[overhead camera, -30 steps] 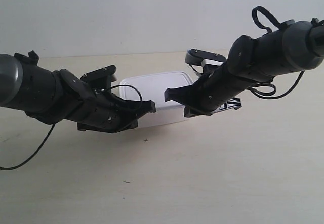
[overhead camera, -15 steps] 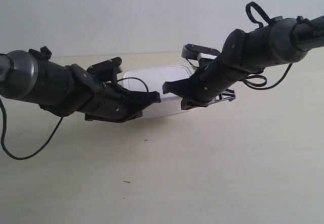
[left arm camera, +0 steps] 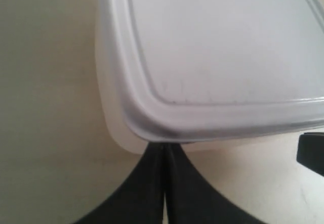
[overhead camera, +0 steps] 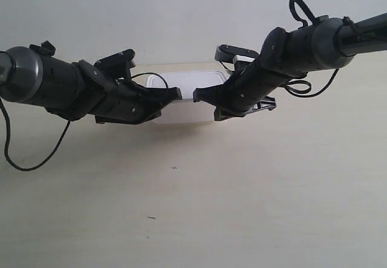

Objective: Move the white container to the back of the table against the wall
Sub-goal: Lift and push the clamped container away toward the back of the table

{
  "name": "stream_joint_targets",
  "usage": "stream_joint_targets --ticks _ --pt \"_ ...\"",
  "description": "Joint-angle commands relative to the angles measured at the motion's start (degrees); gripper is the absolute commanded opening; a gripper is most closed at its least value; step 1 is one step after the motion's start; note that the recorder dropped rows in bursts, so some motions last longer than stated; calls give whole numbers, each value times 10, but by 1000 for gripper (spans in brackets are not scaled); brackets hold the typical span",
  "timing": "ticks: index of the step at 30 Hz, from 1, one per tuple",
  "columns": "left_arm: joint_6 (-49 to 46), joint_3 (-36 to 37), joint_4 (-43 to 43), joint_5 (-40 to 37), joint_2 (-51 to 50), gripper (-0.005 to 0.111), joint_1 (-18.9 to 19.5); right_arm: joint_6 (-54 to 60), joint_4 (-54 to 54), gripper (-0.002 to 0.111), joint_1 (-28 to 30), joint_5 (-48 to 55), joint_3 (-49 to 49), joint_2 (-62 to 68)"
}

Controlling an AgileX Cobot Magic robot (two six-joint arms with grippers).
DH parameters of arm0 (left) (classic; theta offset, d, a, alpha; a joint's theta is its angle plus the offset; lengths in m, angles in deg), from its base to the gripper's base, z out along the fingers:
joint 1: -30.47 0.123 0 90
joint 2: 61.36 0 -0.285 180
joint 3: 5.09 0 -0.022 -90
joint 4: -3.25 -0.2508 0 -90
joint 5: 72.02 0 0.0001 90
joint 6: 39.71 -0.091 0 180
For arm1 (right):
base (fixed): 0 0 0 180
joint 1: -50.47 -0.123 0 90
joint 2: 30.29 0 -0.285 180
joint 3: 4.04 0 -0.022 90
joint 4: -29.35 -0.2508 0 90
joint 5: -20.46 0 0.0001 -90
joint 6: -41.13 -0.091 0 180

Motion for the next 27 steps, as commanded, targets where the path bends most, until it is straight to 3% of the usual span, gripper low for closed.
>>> stream_joint_targets --ticks 1,9,27 --pt "-4 -19 -30 14 2 0 3 7 2 0 4 -5 17 4" --pt "-4 -59 -30 -17 -35 0 14 7 9 0 4 -6 42 10" --pt "-17 -106 -35 -1 -82 0 14 7 21 0 4 -4 109 65"
